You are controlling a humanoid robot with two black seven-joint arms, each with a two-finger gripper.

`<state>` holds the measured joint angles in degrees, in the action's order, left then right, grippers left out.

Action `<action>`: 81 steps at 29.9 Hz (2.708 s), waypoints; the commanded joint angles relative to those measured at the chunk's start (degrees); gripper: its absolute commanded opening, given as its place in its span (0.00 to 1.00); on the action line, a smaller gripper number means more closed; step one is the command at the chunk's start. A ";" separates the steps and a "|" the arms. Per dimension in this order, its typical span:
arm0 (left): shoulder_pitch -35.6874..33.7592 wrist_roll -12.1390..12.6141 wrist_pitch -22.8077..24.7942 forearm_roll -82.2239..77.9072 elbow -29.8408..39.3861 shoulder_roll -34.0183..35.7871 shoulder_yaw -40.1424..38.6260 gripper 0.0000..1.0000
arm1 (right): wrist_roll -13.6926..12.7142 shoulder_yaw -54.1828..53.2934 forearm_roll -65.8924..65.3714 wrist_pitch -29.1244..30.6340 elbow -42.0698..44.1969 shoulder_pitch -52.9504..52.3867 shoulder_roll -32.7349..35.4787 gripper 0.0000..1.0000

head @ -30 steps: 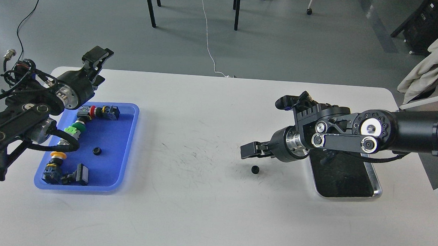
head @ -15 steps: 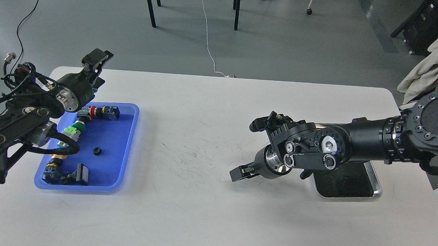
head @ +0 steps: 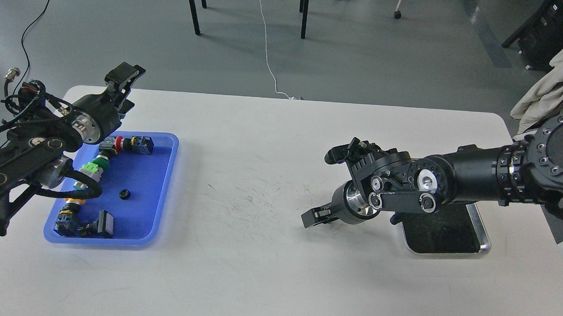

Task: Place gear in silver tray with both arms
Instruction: 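Retract the left arm and reach the right gripper toward the gear, then close the right gripper on the black gear, then carry the gear into the silver tray and open the right gripper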

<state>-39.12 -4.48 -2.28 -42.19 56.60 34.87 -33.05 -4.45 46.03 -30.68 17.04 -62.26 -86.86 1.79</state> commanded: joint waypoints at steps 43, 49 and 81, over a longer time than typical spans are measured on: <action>-0.08 0.00 -0.27 -0.08 0.00 -0.50 0.26 0.98 | 0.06 2.48 -0.61 4.49 -0.14 -1.47 -0.64 0.41; 0.01 0.00 -0.27 -0.08 0.00 -0.50 0.26 0.98 | -0.03 2.66 -0.87 4.49 0.12 -1.47 -0.64 0.09; -0.25 0.09 -1.32 -0.17 -0.53 -3.14 0.35 0.98 | 3.40 -2.26 -17.47 10.96 -3.30 -7.64 34.58 0.02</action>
<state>-39.42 -4.49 -3.19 -42.36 56.21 32.38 -32.78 -1.33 44.65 -43.81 28.02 -66.37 -99.55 31.34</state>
